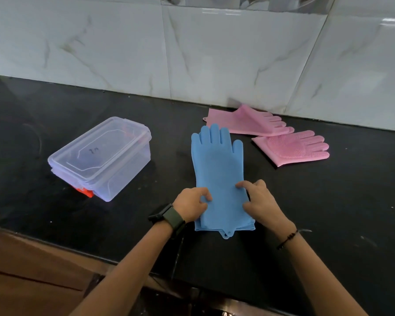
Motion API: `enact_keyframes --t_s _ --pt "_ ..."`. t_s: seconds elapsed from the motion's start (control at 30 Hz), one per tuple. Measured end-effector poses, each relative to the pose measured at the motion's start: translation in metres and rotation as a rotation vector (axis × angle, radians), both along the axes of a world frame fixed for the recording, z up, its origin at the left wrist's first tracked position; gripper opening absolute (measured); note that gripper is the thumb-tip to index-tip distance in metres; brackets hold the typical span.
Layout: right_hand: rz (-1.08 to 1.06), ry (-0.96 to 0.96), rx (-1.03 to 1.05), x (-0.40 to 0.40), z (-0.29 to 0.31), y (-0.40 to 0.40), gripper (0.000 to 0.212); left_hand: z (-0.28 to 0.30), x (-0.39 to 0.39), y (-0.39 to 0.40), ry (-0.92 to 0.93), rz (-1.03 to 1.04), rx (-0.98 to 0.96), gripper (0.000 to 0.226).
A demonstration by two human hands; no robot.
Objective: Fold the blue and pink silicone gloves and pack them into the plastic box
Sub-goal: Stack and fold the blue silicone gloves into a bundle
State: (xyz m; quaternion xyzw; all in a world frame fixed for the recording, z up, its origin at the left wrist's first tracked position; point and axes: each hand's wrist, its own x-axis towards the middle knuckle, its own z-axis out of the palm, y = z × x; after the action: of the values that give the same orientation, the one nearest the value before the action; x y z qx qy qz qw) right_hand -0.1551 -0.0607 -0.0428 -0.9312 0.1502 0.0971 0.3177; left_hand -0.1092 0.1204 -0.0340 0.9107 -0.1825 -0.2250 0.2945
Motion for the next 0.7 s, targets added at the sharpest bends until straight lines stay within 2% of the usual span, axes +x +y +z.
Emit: enact_keyframes --t_s 0.13,0.2,0.27,0.37,0.47,0.57,0.7 --pt "0.110 -0.045 -0.241 -0.012 0.000 0.000 0.051 0.003 -0.003 0.002 -0.158 -0.297 0.301 0.033" --pt "0.294 -0.192 -0.404 -0.025 -0.001 -0.009 0.043 0.002 -0.003 0.013 -0.258 -0.503 0.410 0.035" --pt "0.526 -0.310 -0.463 -0.040 -0.003 -0.021 0.035 0.001 -0.002 0.028 -0.453 -0.701 0.466 0.040" --pt "0.740 -0.340 -0.447 -0.055 -0.004 -0.038 0.048 0.000 0.004 0.039 -0.736 -0.907 0.444 0.040" --pt "0.849 -0.462 -0.616 -0.055 -0.004 -0.044 0.054 0.001 0.018 0.036 -0.827 -1.087 0.392 0.030" --pt "0.915 -0.586 -0.620 -0.045 -0.007 -0.045 0.044 -0.001 0.027 0.038 -0.770 -1.109 0.328 0.029" --pt "0.887 -0.672 -0.549 -0.036 -0.012 -0.042 0.025 -0.012 0.022 0.039 -0.915 -1.064 0.172 0.032"
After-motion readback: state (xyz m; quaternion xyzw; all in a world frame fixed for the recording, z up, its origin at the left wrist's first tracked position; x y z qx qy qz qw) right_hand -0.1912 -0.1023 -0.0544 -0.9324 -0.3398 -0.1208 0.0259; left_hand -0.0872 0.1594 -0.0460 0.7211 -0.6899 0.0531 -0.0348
